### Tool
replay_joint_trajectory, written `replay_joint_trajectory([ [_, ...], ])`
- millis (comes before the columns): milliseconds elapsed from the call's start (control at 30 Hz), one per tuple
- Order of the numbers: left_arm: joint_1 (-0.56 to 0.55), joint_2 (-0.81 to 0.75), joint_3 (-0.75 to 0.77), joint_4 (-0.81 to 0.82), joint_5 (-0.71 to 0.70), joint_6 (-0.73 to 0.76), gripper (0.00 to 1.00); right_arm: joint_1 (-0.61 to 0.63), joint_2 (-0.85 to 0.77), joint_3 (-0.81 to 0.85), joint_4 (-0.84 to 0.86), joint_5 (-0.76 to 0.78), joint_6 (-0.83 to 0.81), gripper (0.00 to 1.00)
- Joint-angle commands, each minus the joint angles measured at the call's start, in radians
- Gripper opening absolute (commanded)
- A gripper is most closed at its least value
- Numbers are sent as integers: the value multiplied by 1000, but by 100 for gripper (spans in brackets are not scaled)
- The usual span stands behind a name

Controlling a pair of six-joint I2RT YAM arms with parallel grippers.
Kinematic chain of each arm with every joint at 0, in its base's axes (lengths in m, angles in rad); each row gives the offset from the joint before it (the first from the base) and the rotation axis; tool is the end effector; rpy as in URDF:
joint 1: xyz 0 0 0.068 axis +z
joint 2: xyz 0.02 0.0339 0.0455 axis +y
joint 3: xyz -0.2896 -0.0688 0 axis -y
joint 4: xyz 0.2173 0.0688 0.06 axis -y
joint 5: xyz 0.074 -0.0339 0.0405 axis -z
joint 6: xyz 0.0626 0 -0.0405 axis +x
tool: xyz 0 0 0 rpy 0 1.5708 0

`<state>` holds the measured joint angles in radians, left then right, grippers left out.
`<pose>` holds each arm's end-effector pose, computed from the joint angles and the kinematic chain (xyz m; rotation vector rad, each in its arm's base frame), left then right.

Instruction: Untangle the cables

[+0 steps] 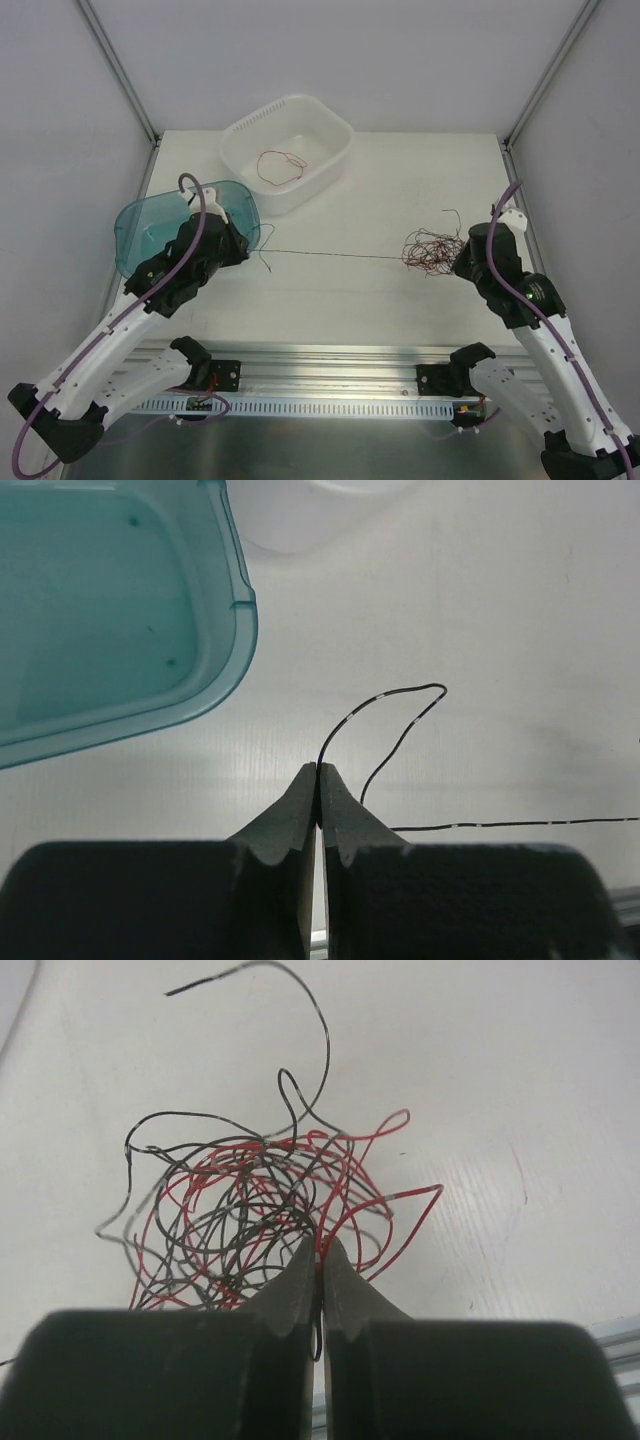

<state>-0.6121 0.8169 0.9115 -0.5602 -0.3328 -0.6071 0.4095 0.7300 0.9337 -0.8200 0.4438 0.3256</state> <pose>0.1357 -0.0703 0.3451 -0.2047 2.0260 -0.4362 0.1129 0.0197 0.3339 0.1572 2.1146 -0.0521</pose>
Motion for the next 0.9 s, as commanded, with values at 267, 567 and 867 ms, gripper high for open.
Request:
replay_joint_trajectory([
  [267, 23, -122, 127, -337, -298, 37, 0, -287, 36, 51, -77, -59, -115, 2],
  [567, 23, -102, -8, -272, 20, 15, 0, -376, 89, -56, 57, -482, -119, 5],
  [867, -96, 37, -184, 0, 212, -2, 31, -46, 239, -220, 200, -485, -132, 29],
])
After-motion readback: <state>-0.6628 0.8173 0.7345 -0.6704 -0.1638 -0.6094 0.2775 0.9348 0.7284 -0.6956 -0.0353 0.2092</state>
